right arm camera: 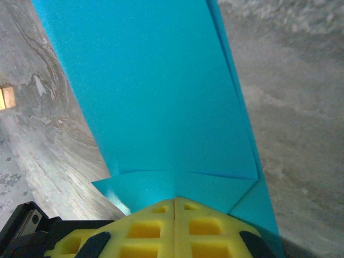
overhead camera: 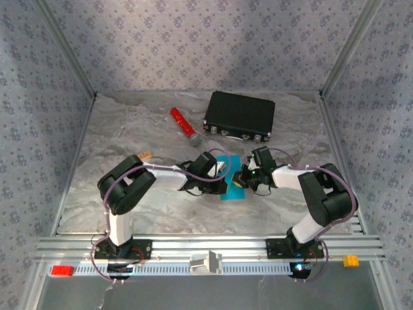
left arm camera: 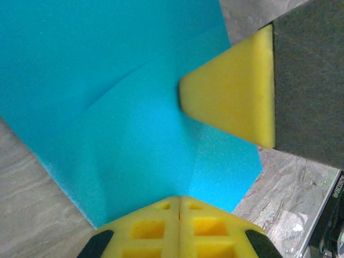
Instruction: Fold a paper plane with a square sheet of paper (pick it up from the middle)
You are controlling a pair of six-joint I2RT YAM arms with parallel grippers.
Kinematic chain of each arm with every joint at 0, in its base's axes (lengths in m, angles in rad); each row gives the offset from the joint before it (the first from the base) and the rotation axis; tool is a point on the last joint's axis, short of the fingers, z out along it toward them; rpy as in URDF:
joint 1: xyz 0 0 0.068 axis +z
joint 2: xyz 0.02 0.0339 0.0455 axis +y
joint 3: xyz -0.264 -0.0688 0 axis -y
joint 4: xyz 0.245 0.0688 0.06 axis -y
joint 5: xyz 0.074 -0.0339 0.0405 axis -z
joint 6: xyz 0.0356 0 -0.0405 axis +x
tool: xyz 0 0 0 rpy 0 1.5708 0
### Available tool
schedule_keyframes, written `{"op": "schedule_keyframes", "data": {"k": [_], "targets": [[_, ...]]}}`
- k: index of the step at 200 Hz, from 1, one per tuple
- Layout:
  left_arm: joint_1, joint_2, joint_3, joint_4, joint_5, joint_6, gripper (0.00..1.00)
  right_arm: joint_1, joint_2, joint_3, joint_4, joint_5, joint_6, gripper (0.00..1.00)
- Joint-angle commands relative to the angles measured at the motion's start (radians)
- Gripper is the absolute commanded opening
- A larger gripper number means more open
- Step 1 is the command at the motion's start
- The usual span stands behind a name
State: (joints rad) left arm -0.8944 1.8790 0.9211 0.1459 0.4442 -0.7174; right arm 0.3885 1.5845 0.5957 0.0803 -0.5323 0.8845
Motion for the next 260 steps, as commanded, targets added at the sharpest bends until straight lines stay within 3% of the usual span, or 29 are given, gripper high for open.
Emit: {"op": "schedule_keyframes", "data": {"k": [1,31,75,164,260], "targets": [[-0.023,0.023,-0.057,-0.091,-0.026,-0.022,0.0,0.003,-0.036,0.033,-0.075,0.024,-0.048,0.04],[-0.027,0.028,-0.027,-0.102,-0.031,-0.014,0.0,0.037,-0.026,0.006,0.011,-0.035,-0.007,0.04],[-0.027,0.034,-0.019,-0.114,-0.037,-0.012,0.0,0.061,0.049,-0.02,-0.028,0.042,-0.001,0.03],[-0.026,0.039,-0.026,-0.143,-0.056,-0.005,0.0,-0.112,0.074,-0.052,0.083,-0.038,-0.034,0.04],[-0.028,0.031,-0.032,-0.141,-0.062,-0.003,0.0,-0.199,0.07,-0.016,0.085,-0.015,-0.069,0.04]]}}
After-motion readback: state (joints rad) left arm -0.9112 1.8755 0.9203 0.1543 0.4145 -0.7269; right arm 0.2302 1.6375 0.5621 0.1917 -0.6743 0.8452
